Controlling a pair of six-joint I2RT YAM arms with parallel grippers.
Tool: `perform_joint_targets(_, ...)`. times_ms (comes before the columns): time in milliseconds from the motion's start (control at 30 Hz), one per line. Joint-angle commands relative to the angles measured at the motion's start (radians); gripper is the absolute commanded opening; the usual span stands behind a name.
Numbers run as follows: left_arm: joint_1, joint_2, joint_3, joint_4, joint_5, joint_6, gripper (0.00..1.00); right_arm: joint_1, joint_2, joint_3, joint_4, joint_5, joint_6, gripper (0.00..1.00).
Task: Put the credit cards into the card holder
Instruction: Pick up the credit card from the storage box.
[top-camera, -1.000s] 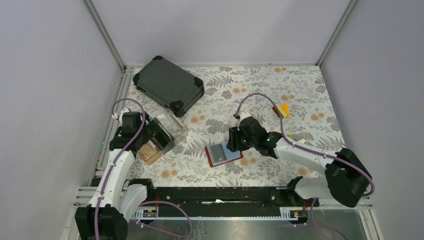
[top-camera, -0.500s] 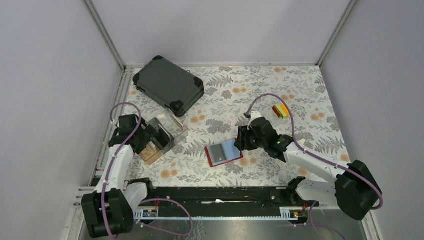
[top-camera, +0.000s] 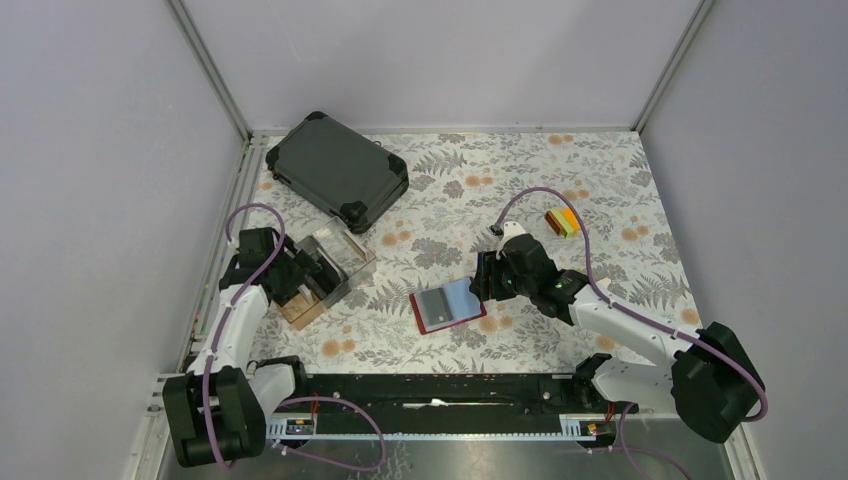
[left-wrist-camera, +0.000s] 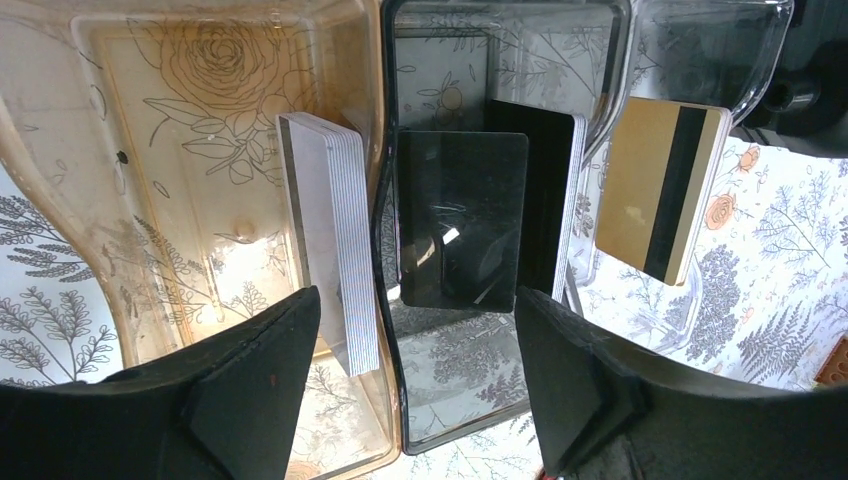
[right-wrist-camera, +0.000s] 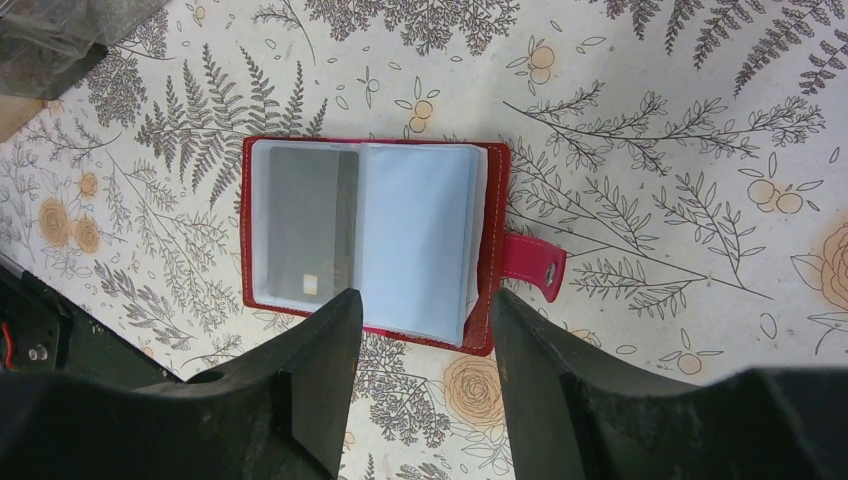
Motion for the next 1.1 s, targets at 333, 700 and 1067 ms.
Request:
perform_joint_targets(333, 0.006, -0.081, 0.016, 0.032, 0.010, 0.021, 0.70, -0.012, -0.013, -0.001, 0.013, -0.017, -0.003, 0.58)
perform_joint_targets(700, 0.006, -0.059, 0.015, 0.012, 0.000, 0.018, 0.41, -0.013, -0.002, -0.002, 0.014, -0.023, 0.001, 0.57)
perform_joint_targets(1067, 0.006, -0.080, 0.021, -0.015, -0.054, 0.013, 0.36, -0.013, 0.010, -0.002, 0.016, -0.030, -0.002, 0.57)
